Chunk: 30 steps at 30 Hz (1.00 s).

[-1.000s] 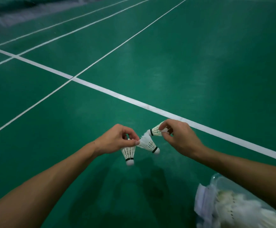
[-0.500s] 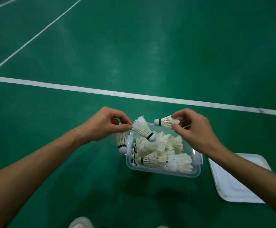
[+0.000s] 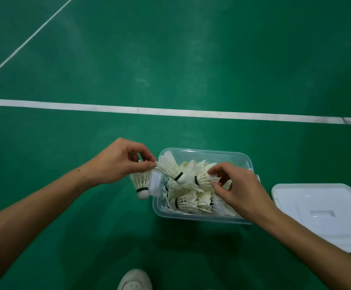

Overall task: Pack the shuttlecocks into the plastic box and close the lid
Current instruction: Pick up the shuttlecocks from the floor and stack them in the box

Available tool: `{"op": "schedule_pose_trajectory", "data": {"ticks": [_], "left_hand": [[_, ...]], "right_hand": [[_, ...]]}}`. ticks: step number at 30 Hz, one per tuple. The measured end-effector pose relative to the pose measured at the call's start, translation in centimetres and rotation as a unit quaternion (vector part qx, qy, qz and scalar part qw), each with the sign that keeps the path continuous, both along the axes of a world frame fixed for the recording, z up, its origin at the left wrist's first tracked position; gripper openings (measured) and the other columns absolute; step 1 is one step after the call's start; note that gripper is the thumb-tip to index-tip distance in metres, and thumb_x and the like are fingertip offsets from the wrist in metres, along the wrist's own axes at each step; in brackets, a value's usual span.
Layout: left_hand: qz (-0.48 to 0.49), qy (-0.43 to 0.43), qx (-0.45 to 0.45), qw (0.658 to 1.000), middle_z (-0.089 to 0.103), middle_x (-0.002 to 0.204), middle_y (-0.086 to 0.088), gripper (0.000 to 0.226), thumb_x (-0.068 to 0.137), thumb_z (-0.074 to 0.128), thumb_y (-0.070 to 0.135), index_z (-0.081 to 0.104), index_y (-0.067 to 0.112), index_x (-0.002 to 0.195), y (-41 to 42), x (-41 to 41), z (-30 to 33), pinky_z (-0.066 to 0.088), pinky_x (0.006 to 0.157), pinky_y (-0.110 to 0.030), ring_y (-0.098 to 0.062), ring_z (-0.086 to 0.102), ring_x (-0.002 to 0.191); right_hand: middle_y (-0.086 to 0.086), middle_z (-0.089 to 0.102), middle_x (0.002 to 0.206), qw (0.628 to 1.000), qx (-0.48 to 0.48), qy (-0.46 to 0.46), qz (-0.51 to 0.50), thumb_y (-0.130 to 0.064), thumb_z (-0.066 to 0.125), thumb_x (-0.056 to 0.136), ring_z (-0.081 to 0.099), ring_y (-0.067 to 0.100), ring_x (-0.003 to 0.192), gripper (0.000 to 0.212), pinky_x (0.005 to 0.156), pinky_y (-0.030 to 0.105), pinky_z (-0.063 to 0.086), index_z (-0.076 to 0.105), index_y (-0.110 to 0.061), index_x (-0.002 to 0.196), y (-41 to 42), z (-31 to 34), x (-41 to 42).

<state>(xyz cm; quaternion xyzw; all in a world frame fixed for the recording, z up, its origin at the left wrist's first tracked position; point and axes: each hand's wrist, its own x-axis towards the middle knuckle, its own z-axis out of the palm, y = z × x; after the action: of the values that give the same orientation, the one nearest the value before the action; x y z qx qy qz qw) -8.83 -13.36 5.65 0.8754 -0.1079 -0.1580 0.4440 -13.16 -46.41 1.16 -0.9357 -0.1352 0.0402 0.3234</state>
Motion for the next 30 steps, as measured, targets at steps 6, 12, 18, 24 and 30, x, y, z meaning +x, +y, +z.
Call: {"op": "schedule_pose_trajectory", "data": {"ticks": [6, 12, 18, 24, 30], "left_hand": [[-0.008, 0.002, -0.020, 1.000, 0.055, 0.053, 0.015, 0.002, 0.089, 0.082, 0.019, 0.081, 0.020, 0.087, 0.0, -0.3, -0.3, 0.029, 0.050, -0.019, -0.004, 0.038, 0.054], [-0.043, -0.003, -0.016, 0.999, 0.061, 0.057, 0.018, 0.003, 0.089, 0.082, 0.020, 0.080, 0.022, 0.087, -0.7, 0.1, -0.4, 0.034, 0.052, -0.018, -0.003, 0.044, 0.053], [-0.109, -0.022, 0.000, 0.994, 0.072, 0.077, 0.015, 0.002, 0.089, 0.082, 0.021, 0.081, 0.023, 0.090, -1.8, 1.5, 0.6, 0.038, 0.057, -0.014, -0.003, 0.049, 0.056], [-0.207, -0.017, 0.026, 0.978, 0.071, 0.080, 0.020, 0.005, 0.091, 0.081, 0.025, 0.079, 0.029, 0.092, -4.4, 3.2, 1.9, 0.045, 0.060, -0.028, -0.014, 0.053, 0.063], [-0.237, -0.025, 0.027, 0.971, 0.071, 0.083, 0.000, 0.004, 0.092, 0.078, 0.032, 0.077, 0.031, 0.096, -4.9, 4.5, 2.4, 0.050, 0.067, -0.052, -0.035, 0.057, 0.072]], "right_hand": [[-0.023, 0.067, 0.090, 0.999, 0.017, 0.029, 0.022, -0.027, 0.076, 0.095, 0.066, -0.005, 0.084, 0.023, 0.077, 0.023, 0.057, 0.066, -0.032, 0.115, 1.8, -1.3, 0.8], [-0.017, 0.072, 0.093, 0.993, 0.062, 0.097, 0.028, -0.033, 0.076, 0.095, 0.068, -0.005, 0.080, 0.038, 0.070, 0.015, 0.051, 0.056, -0.039, 0.127, 2.1, -0.2, 1.3], [-0.026, 0.069, 0.109, 0.998, 0.004, 0.045, 0.047, -0.062, 0.067, 0.088, 0.065, -0.006, 0.103, 0.047, 0.083, 0.026, 0.061, 0.059, -0.040, 0.128, -0.9, 3.6, 2.0], [-0.026, 0.060, 0.137, 0.986, 0.065, 0.051, 0.147, -0.037, 0.077, 0.094, 0.060, 0.002, 0.124, 0.045, 0.094, 0.030, 0.058, 0.060, -0.040, 0.135, -0.1, 6.5, 4.7], [-0.023, 0.067, 0.131, 0.965, 0.058, 0.124, 0.222, -0.031, 0.075, 0.098, 0.062, 0.004, 0.125, 0.037, 0.103, 0.033, 0.055, 0.065, -0.037, 0.133, 0.5, 6.3, 6.3]]}}
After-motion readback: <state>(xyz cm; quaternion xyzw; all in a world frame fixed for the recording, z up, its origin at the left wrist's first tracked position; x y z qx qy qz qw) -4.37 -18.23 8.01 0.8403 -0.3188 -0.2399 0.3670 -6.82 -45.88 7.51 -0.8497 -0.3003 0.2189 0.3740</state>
